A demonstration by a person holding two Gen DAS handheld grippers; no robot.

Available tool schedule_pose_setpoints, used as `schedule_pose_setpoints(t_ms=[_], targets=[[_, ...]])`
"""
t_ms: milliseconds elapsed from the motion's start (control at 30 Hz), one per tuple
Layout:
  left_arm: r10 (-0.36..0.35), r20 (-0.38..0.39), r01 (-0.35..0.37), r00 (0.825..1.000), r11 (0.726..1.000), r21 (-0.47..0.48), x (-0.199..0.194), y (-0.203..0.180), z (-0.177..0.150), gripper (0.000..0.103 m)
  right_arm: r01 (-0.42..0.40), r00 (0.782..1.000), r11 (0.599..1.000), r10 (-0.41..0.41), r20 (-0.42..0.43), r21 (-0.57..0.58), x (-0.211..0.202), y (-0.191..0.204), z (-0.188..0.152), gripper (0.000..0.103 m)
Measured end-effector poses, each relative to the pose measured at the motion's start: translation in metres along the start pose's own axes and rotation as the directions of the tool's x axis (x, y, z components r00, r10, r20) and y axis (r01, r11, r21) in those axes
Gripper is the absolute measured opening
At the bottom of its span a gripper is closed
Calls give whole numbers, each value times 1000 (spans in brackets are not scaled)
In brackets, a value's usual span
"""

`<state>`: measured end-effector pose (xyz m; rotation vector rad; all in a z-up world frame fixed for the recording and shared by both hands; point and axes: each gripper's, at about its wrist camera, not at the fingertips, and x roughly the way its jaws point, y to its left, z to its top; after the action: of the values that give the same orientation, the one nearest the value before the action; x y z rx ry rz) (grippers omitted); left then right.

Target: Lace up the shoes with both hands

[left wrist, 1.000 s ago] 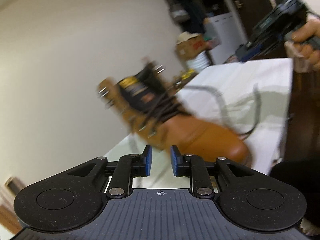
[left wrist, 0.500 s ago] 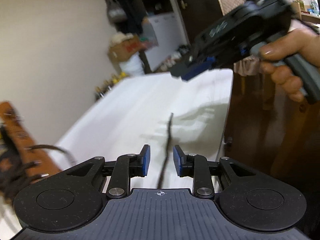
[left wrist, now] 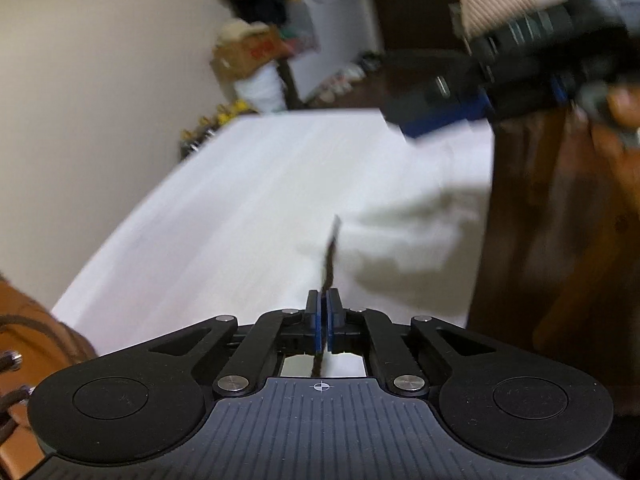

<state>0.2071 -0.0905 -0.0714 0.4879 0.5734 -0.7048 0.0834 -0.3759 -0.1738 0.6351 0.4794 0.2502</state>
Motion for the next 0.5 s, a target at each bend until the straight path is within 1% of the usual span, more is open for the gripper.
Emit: schedule_pose_setpoints(t_ms=[33, 100, 133, 200, 233, 267, 300, 333, 367, 400, 467, 500], targets=[[25, 43, -23, 999, 999, -43, -11, 5, -1, 2, -4, 1000, 1000, 4, -6, 5, 1, 0, -1, 30], [77, 123, -63, 989, 992, -111, -36, 11, -8, 2, -26, 999, 999, 27, -24, 20, 3, 2, -5, 30], [106, 164, -85, 981, 987, -135, -48, 13, -13, 2, -52, 998, 998, 53, -47, 25, 6, 7, -8, 30], [154, 220, -117, 963, 978, -171, -67, 14, -21, 2, -67, 996, 997, 69, -62, 27, 9, 12, -11, 30], [184, 253, -137, 950, 972, -191, -79, 14, -26, 2, -86, 993, 996, 89, -76, 36, 13, 16, -13, 30], [220, 288, -162, 932, 964, -213, -93, 14, -32, 2, -106, 990, 993, 110, -90, 46, 16, 21, -15, 30], [268, 323, -198, 907, 952, -235, -106, 13, -39, 2, -126, 986, 990, 132, -104, 57, 20, 25, -17, 30], [312, 343, -232, 886, 939, -253, -116, 12, -44, 2, -162, 977, 984, 171, -125, 75, 25, 32, -21, 30], [356, 359, -266, 863, 924, -276, -127, 11, -51, 2, -200, 966, 975, 212, -146, 94, 32, 40, -24, 30], [397, 363, -294, 843, 905, -307, -138, 10, -59, 2, -230, 956, 967, 246, -162, 111, 38, 48, -27, 30], [438, 351, -315, 828, 880, -354, -147, 10, -75, 2, -280, 936, 950, 302, -183, 136, 49, 60, -33, 30], [447, 341, -317, 827, 871, -375, -149, 11, -82, 2, -296, 929, 945, 319, -186, 141, 51, 64, -34, 30]])
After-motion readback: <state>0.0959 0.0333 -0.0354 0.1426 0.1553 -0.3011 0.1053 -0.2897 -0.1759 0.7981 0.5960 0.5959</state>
